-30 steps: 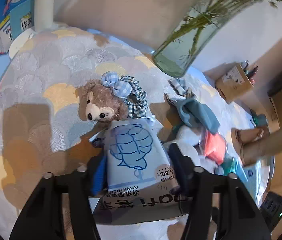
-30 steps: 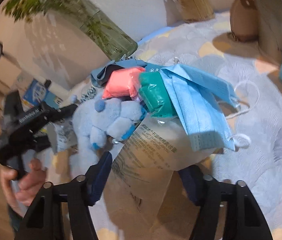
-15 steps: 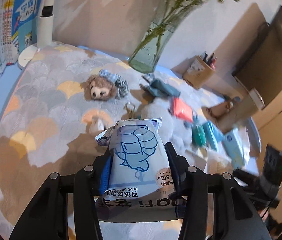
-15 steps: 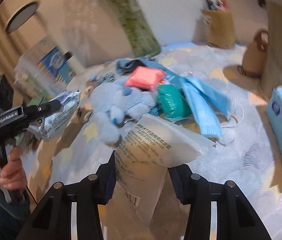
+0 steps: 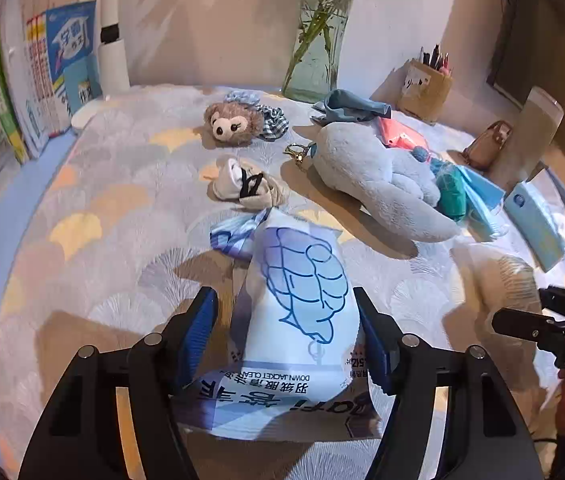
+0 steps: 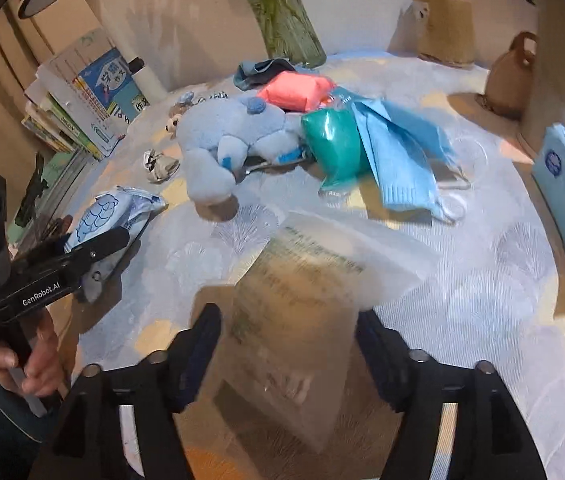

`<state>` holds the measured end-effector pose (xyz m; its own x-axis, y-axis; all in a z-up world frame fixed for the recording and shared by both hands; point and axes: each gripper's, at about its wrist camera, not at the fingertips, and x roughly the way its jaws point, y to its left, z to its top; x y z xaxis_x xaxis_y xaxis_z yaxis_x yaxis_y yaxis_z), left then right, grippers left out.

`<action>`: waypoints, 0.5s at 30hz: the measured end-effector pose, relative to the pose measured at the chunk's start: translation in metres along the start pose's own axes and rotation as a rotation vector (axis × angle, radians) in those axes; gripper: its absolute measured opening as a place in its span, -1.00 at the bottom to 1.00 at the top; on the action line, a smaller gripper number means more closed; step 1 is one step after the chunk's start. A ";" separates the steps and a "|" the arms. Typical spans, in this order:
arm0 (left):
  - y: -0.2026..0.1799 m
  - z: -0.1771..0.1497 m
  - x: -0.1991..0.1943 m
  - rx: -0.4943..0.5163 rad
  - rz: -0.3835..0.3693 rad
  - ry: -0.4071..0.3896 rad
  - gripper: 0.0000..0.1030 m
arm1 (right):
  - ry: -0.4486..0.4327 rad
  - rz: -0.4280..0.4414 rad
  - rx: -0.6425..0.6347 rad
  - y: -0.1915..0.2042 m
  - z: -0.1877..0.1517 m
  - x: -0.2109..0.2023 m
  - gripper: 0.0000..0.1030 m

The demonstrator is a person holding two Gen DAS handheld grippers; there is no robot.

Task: Organize soft objects
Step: 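Carry the packet and the clear bag over the glass plate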

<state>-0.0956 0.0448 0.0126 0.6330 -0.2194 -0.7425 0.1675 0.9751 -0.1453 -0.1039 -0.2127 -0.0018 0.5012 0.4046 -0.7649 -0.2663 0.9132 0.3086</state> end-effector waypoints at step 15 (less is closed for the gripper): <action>-0.022 -0.001 -0.007 0.031 -0.054 -0.035 0.02 | -0.077 -0.096 0.157 0.004 0.009 -0.005 -0.25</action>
<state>-0.1041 0.0253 0.0202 0.6482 -0.2736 -0.7107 0.2257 0.9603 -0.1638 -0.1002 -0.2109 0.0084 0.5814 0.3119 -0.7515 -0.0851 0.9419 0.3250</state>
